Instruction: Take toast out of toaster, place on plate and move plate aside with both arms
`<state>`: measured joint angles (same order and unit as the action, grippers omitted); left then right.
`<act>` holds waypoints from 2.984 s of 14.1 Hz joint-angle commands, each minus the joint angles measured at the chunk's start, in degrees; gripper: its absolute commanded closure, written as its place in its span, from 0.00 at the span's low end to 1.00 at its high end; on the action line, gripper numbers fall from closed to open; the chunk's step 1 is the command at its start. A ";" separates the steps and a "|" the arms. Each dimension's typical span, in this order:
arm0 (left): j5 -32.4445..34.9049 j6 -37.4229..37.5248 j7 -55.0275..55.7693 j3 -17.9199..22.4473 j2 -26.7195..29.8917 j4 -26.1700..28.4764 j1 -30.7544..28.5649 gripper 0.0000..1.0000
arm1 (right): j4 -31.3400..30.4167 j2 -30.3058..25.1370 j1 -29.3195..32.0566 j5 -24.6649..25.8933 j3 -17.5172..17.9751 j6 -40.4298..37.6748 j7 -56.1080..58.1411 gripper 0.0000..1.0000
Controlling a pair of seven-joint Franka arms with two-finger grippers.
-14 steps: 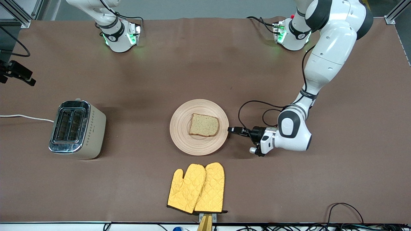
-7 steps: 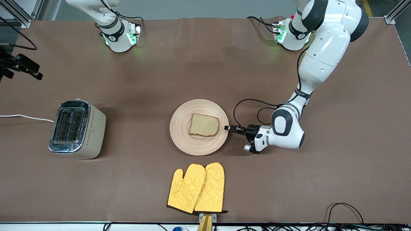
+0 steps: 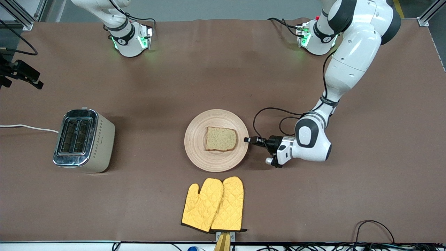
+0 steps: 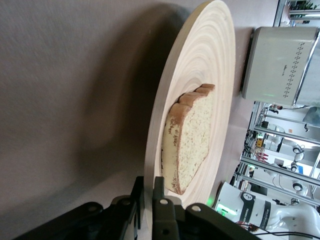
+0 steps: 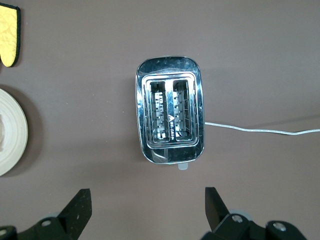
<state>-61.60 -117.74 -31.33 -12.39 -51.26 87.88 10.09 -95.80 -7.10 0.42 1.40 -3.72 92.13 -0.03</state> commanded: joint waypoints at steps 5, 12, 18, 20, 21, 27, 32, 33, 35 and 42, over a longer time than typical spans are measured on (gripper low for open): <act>1.04 16.12 0.74 0.34 9.94 1.16 -13.59 1.00 | -0.53 -0.72 0.38 0.10 -0.15 -0.28 0.38 0.00; 15.10 19.46 -0.39 0.08 11.27 0.37 -32.47 0.99 | -0.53 -0.72 0.11 0.10 0.12 -0.29 0.12 0.00; 21.34 19.83 -6.27 0.70 6.18 -2.35 -42.95 0.99 | -0.44 -0.72 0.02 0.10 0.21 -0.46 -0.06 0.00; 22.74 19.48 -6.46 0.87 5.73 -2.62 -43.66 1.00 | -0.44 -0.72 0.11 0.01 0.12 -0.46 -0.06 0.00; 23.62 19.39 -6.20 1.13 5.64 -2.54 -43.66 1.00 | -0.44 -0.72 0.20 0.01 0.12 -0.72 -0.06 0.00; 27.92 19.39 -8.13 2.10 2.30 -5.95 -44.54 0.69 | -0.44 -0.72 0.11 0.01 0.12 -0.81 -0.06 0.00; 33.80 21.83 -9.54 1.49 4.67 -10.69 -44.89 0.00 | -0.44 -0.72 0.02 0.01 0.20 -0.64 -0.06 0.00; 34.43 22.89 -9.10 1.23 5.28 -12.01 -44.72 0.00 | -0.44 -0.72 0.02 0.01 0.21 -0.64 -0.06 0.00; 35.84 23.34 -4.82 1.22 10.10 -12.38 -43.06 0.00 | -0.44 -0.72 0.02 0.01 0.21 -0.64 0.03 0.00; 51.02 23.34 19.86 1.14 29.17 -12.38 -28.57 0.00 | -0.44 -0.72 0.11 0.01 0.20 -0.73 0.11 0.00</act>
<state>-14.92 -94.42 -17.07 -11.88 -26.61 73.52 -22.32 -95.80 -7.10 0.42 1.40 -3.66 91.59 -0.01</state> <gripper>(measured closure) 0.000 0.000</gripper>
